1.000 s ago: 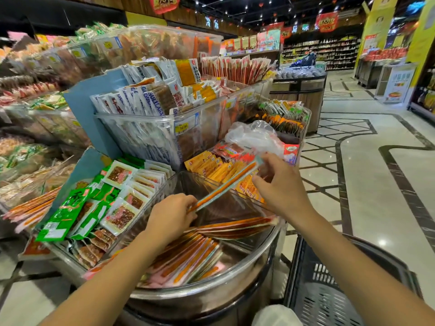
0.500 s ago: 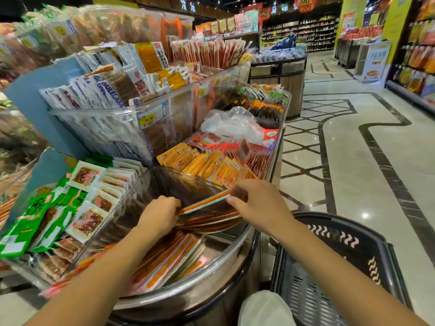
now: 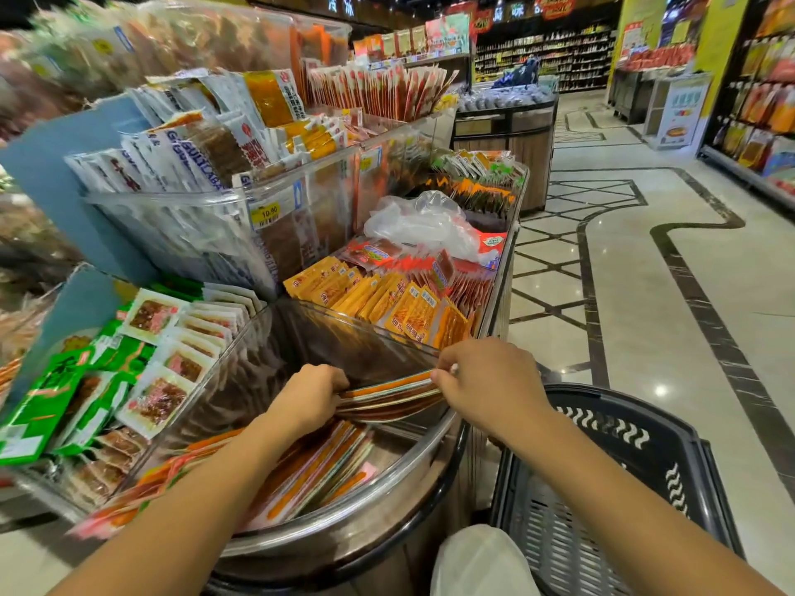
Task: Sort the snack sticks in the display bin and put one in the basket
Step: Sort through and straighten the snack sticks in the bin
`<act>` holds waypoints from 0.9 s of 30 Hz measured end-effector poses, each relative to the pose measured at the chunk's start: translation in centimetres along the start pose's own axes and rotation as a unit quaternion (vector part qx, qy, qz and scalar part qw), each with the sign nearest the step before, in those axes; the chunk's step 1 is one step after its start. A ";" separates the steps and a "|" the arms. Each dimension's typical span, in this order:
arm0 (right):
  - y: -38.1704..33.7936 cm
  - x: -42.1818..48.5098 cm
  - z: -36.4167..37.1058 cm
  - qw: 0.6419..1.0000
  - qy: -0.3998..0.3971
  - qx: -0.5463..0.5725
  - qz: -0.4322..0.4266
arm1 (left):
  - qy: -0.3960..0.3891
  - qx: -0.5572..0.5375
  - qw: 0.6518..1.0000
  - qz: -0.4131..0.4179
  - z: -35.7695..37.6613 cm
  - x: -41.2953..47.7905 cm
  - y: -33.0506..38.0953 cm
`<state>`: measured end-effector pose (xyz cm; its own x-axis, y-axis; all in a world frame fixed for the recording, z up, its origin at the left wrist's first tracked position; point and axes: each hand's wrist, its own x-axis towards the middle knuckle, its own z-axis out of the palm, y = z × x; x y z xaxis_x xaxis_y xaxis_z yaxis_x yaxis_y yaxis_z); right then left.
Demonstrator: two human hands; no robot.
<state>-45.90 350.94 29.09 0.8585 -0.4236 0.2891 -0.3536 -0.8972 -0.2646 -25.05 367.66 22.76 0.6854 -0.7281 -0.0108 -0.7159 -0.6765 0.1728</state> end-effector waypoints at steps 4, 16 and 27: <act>-1.4 0.1 -0.8 1.000 0.012 -0.005 -0.018 | 0.035 -0.057 0.998 -0.001 -2.2 -1.0 -0.8; -11.1 1.3 3.6 0.958 -0.159 0.110 -0.213 | 0.303 0.029 0.947 0.101 -8.0 -9.0 -8.3; -15.4 0.8 7.4 0.925 -0.193 0.099 -0.312 | 0.271 -0.067 0.958 0.059 -5.9 -9.6 -10.2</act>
<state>-37.02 365.37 26.54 0.9544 0.2802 0.1028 0.2984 -0.8948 -0.3320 -23.59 382.23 26.93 0.5947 -0.6102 0.5235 -0.7946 -0.5452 0.2672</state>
